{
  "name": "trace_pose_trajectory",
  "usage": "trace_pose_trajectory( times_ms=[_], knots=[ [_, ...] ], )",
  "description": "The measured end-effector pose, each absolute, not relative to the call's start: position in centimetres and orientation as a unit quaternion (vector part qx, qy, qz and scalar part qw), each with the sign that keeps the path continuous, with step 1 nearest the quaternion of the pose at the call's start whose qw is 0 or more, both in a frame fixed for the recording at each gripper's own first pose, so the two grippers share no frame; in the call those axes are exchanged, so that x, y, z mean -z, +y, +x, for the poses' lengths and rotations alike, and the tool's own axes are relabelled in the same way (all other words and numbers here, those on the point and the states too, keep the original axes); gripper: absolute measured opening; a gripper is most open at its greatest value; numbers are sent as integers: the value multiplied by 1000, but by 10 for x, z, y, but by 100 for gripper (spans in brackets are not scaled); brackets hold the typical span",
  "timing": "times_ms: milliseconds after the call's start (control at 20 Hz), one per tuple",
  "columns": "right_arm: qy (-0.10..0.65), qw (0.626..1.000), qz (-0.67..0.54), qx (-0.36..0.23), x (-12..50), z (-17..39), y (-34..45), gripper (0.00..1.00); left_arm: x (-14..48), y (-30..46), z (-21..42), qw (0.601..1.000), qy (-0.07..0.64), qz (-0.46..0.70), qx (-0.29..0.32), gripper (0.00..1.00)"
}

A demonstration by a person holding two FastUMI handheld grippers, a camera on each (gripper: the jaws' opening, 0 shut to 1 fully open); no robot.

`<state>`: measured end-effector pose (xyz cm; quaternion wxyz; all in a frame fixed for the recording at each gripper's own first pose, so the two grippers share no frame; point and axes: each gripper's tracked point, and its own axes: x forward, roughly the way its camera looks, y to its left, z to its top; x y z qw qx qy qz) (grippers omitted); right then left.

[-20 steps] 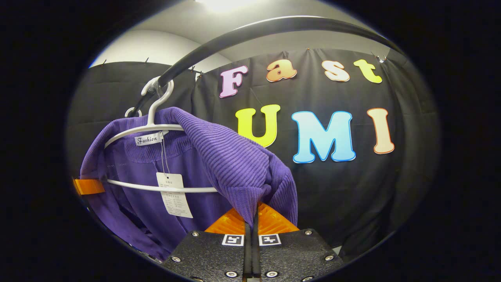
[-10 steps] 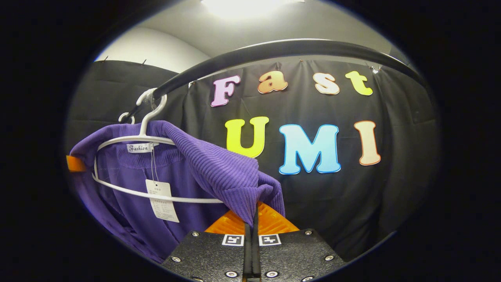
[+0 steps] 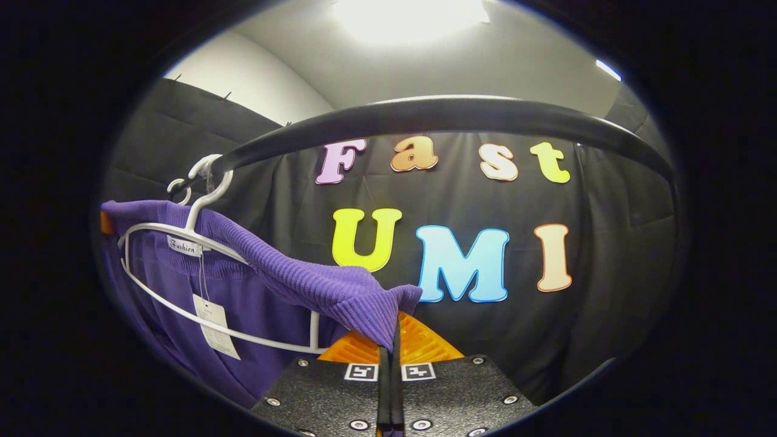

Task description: Grasp the clothes on the hanger with both hands and then place them into the laundry hamper below.

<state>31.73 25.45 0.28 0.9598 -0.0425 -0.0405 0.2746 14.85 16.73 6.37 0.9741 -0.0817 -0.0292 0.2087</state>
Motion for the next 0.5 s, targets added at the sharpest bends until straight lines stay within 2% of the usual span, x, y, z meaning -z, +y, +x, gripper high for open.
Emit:
trace_pose_trajectory(
  times_ms=[500],
  knots=[
    [-45, 954, -28, -295, -6, 317, 271, 0, -84, 207, 158, 973, -43, -75, -214, 1]
  ],
)
